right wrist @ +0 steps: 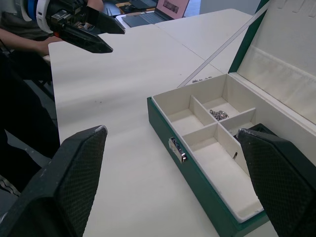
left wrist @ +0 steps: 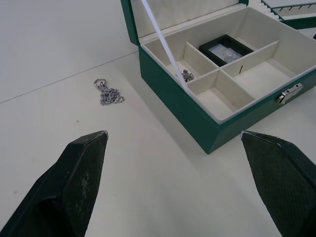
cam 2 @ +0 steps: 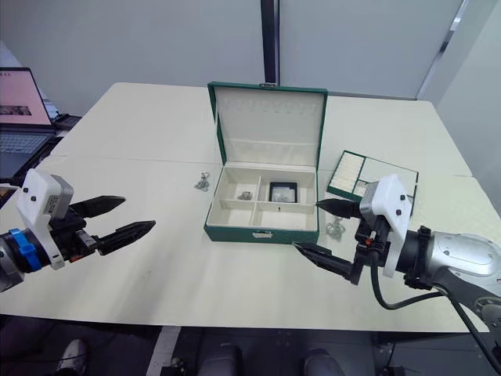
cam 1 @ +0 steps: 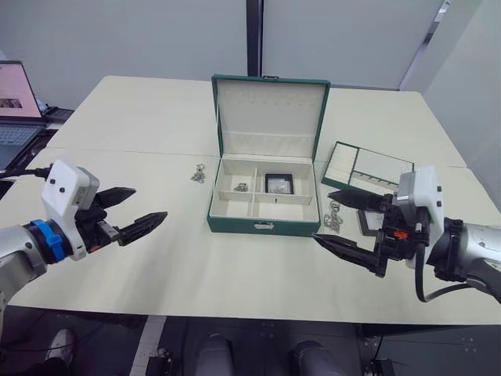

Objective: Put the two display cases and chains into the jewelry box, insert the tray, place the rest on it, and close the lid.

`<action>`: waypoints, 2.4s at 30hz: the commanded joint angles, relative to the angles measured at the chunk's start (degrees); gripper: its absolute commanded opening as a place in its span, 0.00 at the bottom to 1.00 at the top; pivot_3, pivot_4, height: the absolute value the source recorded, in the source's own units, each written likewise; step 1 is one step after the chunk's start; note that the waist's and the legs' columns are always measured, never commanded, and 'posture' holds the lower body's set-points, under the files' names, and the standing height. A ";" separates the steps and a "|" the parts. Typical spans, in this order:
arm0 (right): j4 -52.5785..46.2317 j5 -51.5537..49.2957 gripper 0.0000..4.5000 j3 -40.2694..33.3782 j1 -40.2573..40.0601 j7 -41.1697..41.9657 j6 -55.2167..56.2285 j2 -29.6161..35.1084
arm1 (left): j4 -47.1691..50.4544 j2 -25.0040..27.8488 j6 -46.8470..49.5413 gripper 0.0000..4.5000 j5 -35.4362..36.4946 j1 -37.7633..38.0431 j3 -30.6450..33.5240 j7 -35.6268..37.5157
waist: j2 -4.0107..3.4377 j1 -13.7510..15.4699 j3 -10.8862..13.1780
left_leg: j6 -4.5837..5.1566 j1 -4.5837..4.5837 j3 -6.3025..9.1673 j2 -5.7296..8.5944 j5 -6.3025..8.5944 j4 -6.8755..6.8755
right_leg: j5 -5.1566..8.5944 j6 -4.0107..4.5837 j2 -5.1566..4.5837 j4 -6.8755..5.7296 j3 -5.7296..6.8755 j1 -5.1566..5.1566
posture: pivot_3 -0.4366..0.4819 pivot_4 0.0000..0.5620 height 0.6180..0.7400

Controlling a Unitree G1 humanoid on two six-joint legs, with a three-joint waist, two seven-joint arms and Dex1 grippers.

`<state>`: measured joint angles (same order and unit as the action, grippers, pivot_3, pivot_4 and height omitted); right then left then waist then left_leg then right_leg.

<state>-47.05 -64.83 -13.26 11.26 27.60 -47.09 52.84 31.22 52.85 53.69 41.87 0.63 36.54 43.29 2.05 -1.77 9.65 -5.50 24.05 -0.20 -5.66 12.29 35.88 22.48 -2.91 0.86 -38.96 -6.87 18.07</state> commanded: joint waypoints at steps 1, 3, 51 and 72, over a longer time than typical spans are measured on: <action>-1.11 -0.61 1.00 0.06 0.23 -0.12 1.21 -0.72 | 0.65 1.23 0.07 0.99 0.89 -0.65 2.15 -0.74 | 0.00 0.00 0.00 | 0.00 0.00 0.01 -0.01 0.00 0.01 | 0.00 0.00 0.00 -0.01 0.01 0.00 | 0.48 0.27 1.00; -1.14 -0.46 1.00 0.29 0.37 -0.35 1.75 -1.39 | 0.17 0.84 0.60 0.99 1.41 -0.52 2.54 -1.35 | 0.00 0.00 0.00 | 0.00 -0.01 0.01 -0.01 0.00 0.01 | 0.00 0.00 0.01 -0.02 0.00 0.00 | 0.48 0.27 1.00; 2.11 1.79 1.00 3.57 10.59 -2.30 -1.22 -2.64 | -48.04 -26.81 -17.72 0.99 -32.81 -39.44 -32.98 -32.35 | 0.02 0.54 -0.02 | -0.19 0.01 -0.01 0.05 -0.12 0.12 | -0.02 -0.01 0.01 -0.04 0.03 -0.14 | 0.48 0.27 1.00; 2.83 -3.28 1.00 4.29 16.69 -7.48 -5.07 -2.39 | -73.19 -33.35 -32.26 0.99 -39.26 -48.97 -34.34 -32.11 | 0.00 1.52 -0.04 | -0.20 0.03 -0.06 0.06 -0.13 0.14 | -0.02 -0.02 -0.01 -0.03 0.06 -0.16 | 0.48 0.27 1.00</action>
<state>-43.60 -66.77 -7.84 26.76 20.68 -52.28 49.85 -41.09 19.87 21.60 3.82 -48.01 2.71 10.86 2.05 -0.25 9.61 -5.70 24.08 -0.26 -5.60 12.16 36.02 22.46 -2.93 0.86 -39.00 -6.81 17.90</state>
